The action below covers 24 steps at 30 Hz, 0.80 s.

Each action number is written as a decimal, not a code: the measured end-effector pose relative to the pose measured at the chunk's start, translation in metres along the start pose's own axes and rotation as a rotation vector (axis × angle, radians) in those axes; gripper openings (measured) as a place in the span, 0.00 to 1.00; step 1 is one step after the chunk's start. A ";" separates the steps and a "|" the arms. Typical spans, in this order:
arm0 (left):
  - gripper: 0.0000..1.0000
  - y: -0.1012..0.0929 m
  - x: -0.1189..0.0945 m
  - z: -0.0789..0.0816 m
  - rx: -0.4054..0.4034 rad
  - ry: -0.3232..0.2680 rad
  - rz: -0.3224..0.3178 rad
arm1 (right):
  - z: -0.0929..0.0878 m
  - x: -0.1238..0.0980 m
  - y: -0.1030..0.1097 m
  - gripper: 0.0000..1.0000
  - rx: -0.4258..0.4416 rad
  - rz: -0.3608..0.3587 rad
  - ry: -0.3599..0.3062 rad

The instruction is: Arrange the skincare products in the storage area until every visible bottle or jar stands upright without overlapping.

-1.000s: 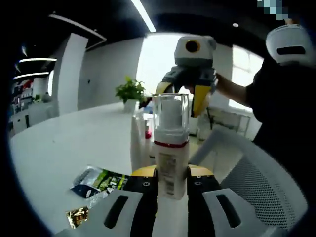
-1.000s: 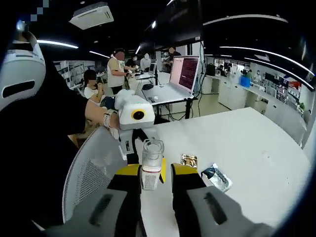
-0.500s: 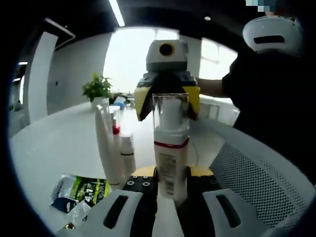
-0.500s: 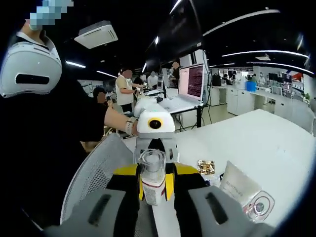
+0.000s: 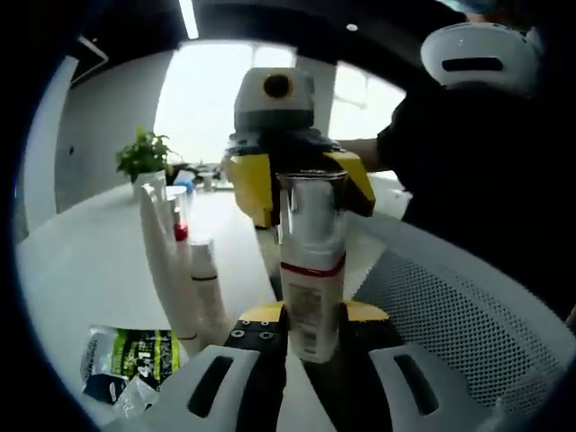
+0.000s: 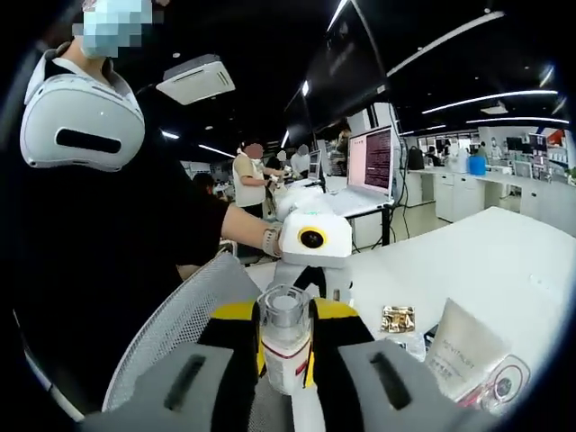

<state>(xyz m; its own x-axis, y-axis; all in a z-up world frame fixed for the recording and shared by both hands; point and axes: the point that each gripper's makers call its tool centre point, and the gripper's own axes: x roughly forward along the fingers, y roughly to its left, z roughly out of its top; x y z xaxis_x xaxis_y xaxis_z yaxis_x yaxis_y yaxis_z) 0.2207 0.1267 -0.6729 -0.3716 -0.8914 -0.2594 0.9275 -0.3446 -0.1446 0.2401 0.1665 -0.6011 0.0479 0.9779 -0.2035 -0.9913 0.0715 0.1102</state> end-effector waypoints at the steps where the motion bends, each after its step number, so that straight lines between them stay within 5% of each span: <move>1: 0.18 -0.002 0.000 0.000 -0.006 -0.002 -0.012 | 0.000 0.000 0.000 0.21 -0.001 -0.004 -0.004; 5: 0.19 0.005 0.001 -0.003 0.015 0.016 0.030 | -0.003 0.000 -0.002 0.21 -0.014 -0.050 -0.015; 9: 0.21 0.014 0.004 -0.002 -0.027 0.004 0.098 | -0.003 -0.005 -0.019 0.20 0.042 -0.184 -0.033; 17: 0.19 0.051 -0.004 0.001 -0.087 0.003 0.381 | -0.002 -0.025 -0.050 0.20 0.046 -0.513 -0.032; 24: 0.18 0.059 -0.012 0.016 -0.068 -0.001 0.537 | 0.008 -0.025 -0.054 0.20 0.036 -0.643 -0.056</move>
<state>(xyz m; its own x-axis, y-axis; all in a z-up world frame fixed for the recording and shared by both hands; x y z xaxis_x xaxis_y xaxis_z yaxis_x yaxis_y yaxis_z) 0.2808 0.1122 -0.6627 0.1543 -0.9371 -0.3131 0.9823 0.1794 -0.0529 0.2933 0.1394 -0.5939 0.6386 0.7460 -0.1891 -0.7576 0.6525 0.0160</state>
